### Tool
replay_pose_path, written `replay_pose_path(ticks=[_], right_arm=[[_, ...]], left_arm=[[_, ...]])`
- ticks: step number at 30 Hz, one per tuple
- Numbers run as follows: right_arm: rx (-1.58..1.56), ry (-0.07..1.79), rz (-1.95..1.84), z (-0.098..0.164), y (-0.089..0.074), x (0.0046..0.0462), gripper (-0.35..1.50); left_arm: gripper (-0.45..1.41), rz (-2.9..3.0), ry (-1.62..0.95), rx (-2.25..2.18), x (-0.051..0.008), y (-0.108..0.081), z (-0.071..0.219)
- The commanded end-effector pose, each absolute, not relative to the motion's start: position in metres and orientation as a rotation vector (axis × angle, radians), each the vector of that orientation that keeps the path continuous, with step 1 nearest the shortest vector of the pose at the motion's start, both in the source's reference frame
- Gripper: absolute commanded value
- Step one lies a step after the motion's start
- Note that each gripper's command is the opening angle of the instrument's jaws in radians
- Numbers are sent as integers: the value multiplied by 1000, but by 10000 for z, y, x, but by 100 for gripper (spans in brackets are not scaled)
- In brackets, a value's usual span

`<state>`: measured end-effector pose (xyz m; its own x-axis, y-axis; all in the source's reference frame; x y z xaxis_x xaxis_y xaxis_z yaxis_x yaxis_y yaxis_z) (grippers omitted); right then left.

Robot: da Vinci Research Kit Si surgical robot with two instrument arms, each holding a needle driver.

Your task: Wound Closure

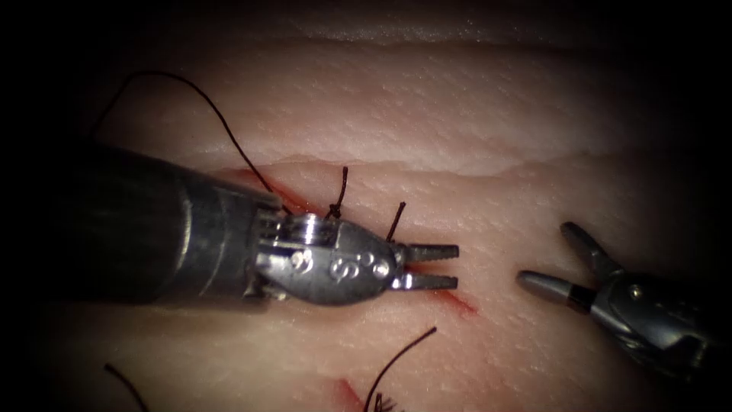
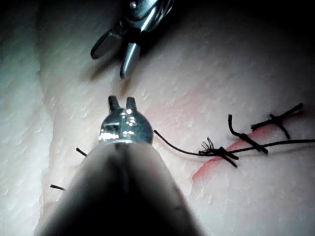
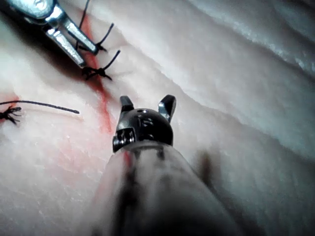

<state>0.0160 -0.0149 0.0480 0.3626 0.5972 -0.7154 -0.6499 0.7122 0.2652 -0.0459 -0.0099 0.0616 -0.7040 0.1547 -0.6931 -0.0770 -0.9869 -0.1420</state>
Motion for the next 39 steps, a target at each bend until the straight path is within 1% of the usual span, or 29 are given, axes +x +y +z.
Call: replay_pose_path(ticks=[1, 4, 9, 10, 15, 20, 23, 28, 31, 36, 37, 39], right_arm=[[-64, 897, 802, 484, -146, 173, 124], [-60, 903, 800, 484, -147, 178, 124], [-57, 909, 799, 484, -148, 183, 124], [-58, 909, 799, 484, -148, 184, 126], [-54, 910, 797, 484, -148, 185, 126], [-56, 911, 796, 485, -151, 187, 126], [-55, 911, 794, 486, -153, 187, 126], [-58, 911, 794, 487, -154, 188, 126], [-55, 914, 793, 488, -153, 190, 124], [-33, 947, 753, 495, -148, 190, 113], [-32, 988, 705, 502, -145, 189, 106], [-24, 1005, 694, 504, -144, 189, 106]], left_arm=[[26, 2803, -174, -1118, -464, -100, 624], [34, 2861, -232, -1023, -456, -104, 634], [36, 2883, -243, -944, -449, -107, 649], [39, 2890, -248, -932, -448, -108, 651], [41, 2892, -252, -891, -453, -113, 661], [34, 2887, -256, -896, -459, -112, 667], [26, 2886, -255, -896, -460, -111, 668], [26, 2882, -263, -907, -454, -109, 662], [22, 2875, -260, -924, -448, -107, 659], [4, 2873, -244, -910, -443, -107, 656], [-3, 2867, -235, -914, -443, -108, 655], [-6, 2869, -230, -917, -443, -108, 655]])
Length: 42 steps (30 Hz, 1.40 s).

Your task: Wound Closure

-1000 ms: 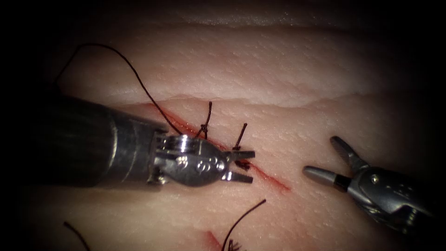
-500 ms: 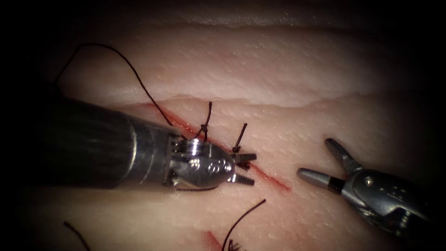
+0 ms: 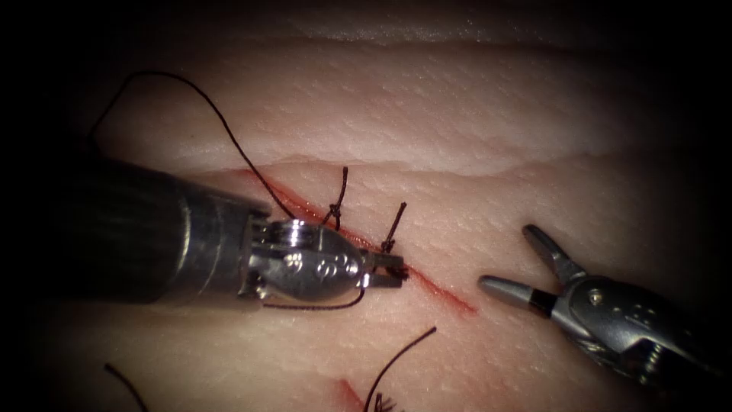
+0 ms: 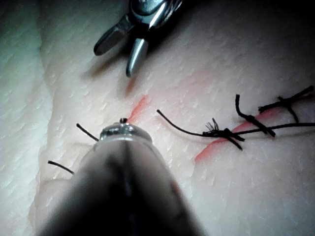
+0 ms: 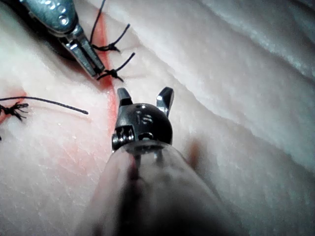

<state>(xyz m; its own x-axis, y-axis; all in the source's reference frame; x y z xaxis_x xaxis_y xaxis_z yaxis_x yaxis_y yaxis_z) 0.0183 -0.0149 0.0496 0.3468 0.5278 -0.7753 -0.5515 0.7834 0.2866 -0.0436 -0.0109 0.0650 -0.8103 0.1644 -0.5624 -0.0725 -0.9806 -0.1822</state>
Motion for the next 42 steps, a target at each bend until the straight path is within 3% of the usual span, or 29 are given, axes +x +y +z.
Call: replay_pose_path(ticks=[1, 5, 10, 13, 23, 30, 37, 42], right_arm=[[-19, 1017, 679, 507, -144, 190, 104], [11, 1064, 639, 515, -145, 193, 104], [29, 1097, 610, 518, -151, 196, 81], [19, 1105, 569, 518, -153, 203, 94], [-61, 1209, 287, 523, -146, 249, 109], [-52, 1237, 264, 526, -147, 269, 102], [-58, 1226, 268, 528, -147, 277, 102], [-61, 1218, 273, 529, -145, 289, 107]], left_arm=[[-8, 2865, -223, -920, -443, -108, 655], [-20, 2854, -221, -949, -446, -107, 655], [-31, 2858, -224, -958, -446, -107, 655], [-33, 2857, -232, -976, -444, -106, 652], [-21, 2711, -372, -1220, -435, -91, 649], [-30, 2543, -489, -1367, -431, -83, 656], [-45, 2373, -666, -1478, -424, -82, 675], [-45, 2319, -731, -1523, -419, -83, 687]])
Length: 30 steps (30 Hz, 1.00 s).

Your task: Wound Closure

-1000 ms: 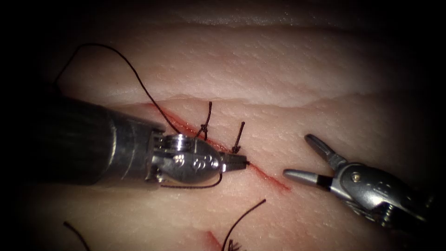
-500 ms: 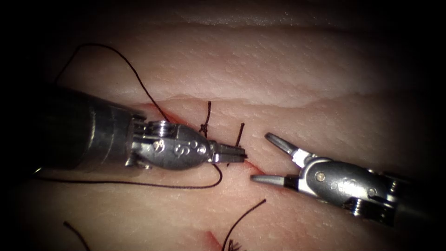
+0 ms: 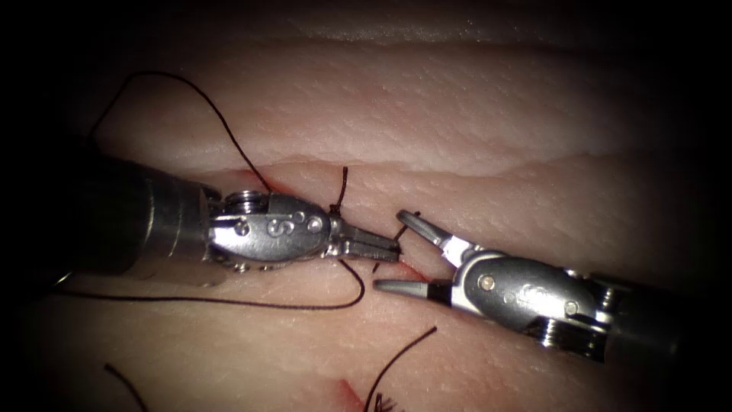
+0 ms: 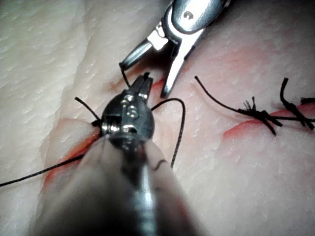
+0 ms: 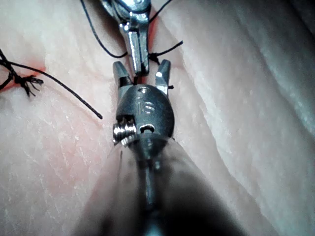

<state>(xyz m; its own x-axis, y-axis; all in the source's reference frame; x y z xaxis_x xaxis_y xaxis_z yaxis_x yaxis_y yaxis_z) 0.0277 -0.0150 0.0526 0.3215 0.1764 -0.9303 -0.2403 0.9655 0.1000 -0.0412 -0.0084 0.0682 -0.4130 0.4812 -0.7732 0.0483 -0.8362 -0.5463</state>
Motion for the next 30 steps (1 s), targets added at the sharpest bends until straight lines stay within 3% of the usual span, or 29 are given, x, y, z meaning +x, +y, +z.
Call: replay_pose_path(ticks=[1, 21, 30], right_arm=[[-61, 1219, 274, 530, -145, 291, 107], [-55, 1241, 255, 555, -144, 330, 109], [-51, 1244, 254, 560, -135, 344, 97]], left_arm=[[-45, 2314, -744, -1531, -418, -83, 689], [-45, 2169, -832, -1660, -406, -79, 687], [-45, 2153, -855, -1675, -406, -82, 686]])
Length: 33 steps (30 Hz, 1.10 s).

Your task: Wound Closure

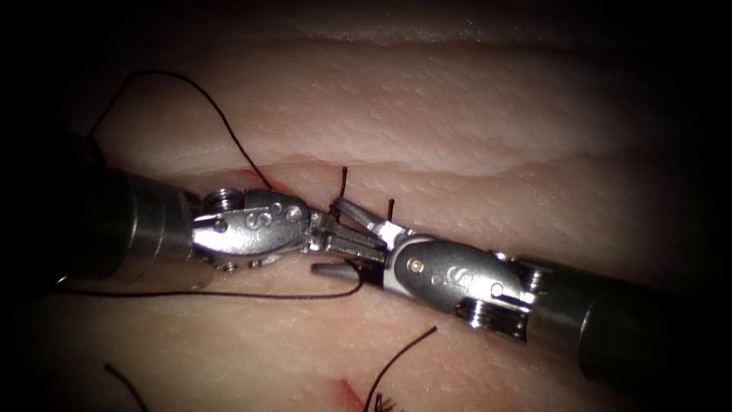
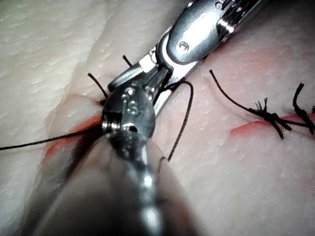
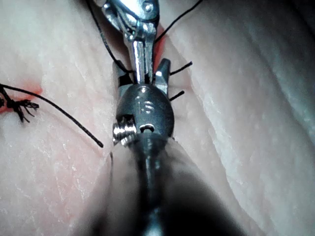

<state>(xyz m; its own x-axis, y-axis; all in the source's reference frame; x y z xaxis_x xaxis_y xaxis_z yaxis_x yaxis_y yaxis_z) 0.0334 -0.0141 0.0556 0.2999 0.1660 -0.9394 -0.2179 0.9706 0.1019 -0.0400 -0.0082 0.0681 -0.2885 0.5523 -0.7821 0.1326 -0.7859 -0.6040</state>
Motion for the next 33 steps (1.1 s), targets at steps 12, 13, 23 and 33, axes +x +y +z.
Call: replay_pose_path(ticks=[12, 13, 23, 33], right_arm=[[-53, 1267, 226, 574, -140, 360, 59], [-54, 1267, 226, 574, -140, 360, 49], [-113, 1303, 190, 565, -138, 348, -35], [-86, 1302, 237, 551, -135, 341, 138]], left_arm=[[-45, 2128, -872, -1695, -404, -83, 685], [-45, 2126, -871, -1699, -403, -83, 685], [-45, 2104, -876, -1715, -403, -81, 686], [-45, 2107, -893, -1726, -395, -85, 685]])
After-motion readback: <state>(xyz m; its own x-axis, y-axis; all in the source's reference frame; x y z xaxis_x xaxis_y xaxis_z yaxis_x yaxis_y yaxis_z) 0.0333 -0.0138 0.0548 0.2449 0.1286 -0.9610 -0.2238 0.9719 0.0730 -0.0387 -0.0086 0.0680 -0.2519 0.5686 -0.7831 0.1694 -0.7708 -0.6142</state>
